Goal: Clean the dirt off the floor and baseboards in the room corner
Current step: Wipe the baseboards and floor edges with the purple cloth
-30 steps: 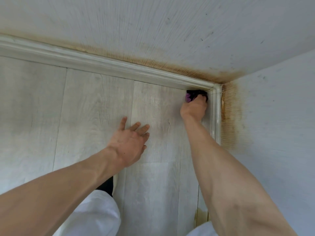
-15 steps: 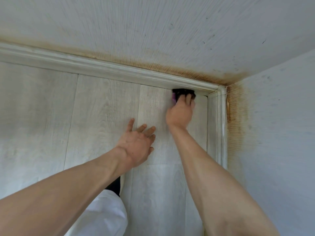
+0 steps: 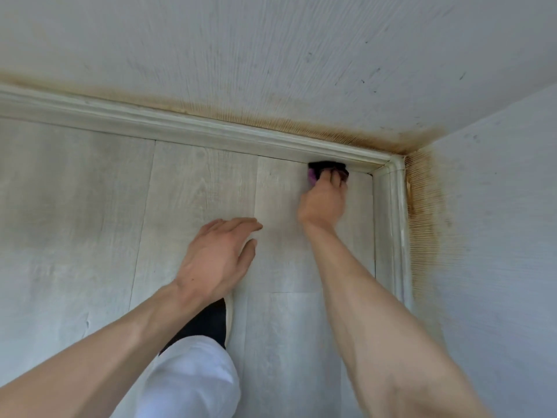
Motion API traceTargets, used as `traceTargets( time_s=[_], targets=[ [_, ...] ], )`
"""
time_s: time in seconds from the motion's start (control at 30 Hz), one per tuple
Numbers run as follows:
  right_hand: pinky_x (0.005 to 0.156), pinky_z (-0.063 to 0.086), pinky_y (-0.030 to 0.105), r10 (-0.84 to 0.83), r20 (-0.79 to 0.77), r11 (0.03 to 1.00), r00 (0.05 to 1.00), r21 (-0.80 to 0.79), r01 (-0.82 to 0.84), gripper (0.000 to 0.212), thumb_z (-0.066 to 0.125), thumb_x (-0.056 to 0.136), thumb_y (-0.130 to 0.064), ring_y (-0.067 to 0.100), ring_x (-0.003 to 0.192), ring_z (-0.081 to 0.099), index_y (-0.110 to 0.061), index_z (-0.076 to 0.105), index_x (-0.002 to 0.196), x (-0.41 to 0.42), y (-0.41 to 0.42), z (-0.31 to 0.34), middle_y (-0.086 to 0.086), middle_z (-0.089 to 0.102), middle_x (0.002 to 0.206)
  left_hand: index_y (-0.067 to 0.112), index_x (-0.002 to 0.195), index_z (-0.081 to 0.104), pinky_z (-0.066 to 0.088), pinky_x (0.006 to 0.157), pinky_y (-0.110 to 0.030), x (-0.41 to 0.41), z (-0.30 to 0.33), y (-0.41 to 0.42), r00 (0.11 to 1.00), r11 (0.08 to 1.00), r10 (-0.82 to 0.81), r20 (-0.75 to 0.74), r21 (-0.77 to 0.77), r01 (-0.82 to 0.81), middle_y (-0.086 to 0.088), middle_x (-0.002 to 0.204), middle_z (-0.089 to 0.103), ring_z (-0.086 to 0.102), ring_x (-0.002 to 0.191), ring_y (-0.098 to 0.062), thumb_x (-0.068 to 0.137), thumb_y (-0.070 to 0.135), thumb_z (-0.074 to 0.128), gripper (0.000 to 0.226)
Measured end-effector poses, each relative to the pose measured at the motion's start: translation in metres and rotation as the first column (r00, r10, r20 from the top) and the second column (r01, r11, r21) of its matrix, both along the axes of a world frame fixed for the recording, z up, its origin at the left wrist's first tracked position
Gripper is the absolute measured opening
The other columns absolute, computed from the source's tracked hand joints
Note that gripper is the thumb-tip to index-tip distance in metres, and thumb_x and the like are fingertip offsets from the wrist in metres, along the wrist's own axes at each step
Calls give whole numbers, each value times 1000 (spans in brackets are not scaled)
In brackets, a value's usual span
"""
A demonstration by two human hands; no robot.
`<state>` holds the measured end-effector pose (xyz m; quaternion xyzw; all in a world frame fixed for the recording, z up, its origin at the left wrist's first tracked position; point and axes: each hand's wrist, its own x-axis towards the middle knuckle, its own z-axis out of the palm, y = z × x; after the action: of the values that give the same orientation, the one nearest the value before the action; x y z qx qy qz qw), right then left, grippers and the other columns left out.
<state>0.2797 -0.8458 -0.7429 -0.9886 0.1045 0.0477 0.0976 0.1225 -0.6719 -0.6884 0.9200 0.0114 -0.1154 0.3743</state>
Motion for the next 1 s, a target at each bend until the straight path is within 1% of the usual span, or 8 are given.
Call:
traceTargets(
  time_s=[0.1,0.27,0.5,0.6,0.7,0.83,0.9,1.0],
  targets=[
    [113,40,43,186,83,980,979,60,-191,48,46,106,-17,34,144,37,0,42,151,-31,83,-6,18,44,155,24,133,63,51,98,-42,5,12,20,960,964,261,99,-87,-253,11,127,67,65,108,-8,102,32,45,37],
    [111,38,38,780,61,622,623,29,-782,48,52,101,-15,23,143,41,-13,50,149,-51,79,-3,4,44,158,27,131,62,50,85,-31,18,29,24,883,871,462,79,-226,-436,15,117,67,62,96,0,104,23,52,29],
    [104,47,53,75,51,997,996,-6,-75,48,53,92,2,36,135,47,-5,53,139,-3,-26,2,14,51,149,28,127,63,40,69,-9,4,28,35,876,860,482,27,-206,-467,20,110,68,61,97,8,105,24,52,25],
    [107,44,53,199,109,978,974,39,-204,46,44,92,-6,36,136,46,-6,55,136,-27,53,-2,15,53,145,29,128,63,39,69,-8,4,30,38,856,835,517,3,-222,-504,20,107,68,61,96,7,105,25,51,25],
    [126,20,46,674,121,733,729,13,-680,49,50,101,-16,28,150,33,-12,48,149,-83,124,-15,7,44,158,28,129,62,39,74,-4,8,36,41,830,801,557,3,-266,-536,19,109,69,62,98,7,105,22,51,27],
    [129,4,40,878,72,476,473,-21,-879,60,45,107,-22,19,159,11,-15,23,163,-92,86,-16,2,22,170,25,128,62,40,75,-3,10,39,46,797,759,604,-2,-304,-576,15,108,70,63,97,5,105,19,50,26],
    [129,13,39,831,129,543,540,18,-840,61,49,102,-12,21,156,22,-15,32,160,-75,37,-9,3,32,166,28,127,61,39,72,-4,6,37,48,794,757,608,-11,-294,-584,16,104,70,64,94,2,106,21,50,25],
    [125,27,47,485,156,865,860,53,-498,54,42,104,-13,25,153,30,-12,36,158,-35,-31,-1,8,36,164,30,127,60,39,70,-4,0,37,54,787,753,617,-19,-277,-597,19,103,70,64,95,2,106,22,49,25]
  ],
)
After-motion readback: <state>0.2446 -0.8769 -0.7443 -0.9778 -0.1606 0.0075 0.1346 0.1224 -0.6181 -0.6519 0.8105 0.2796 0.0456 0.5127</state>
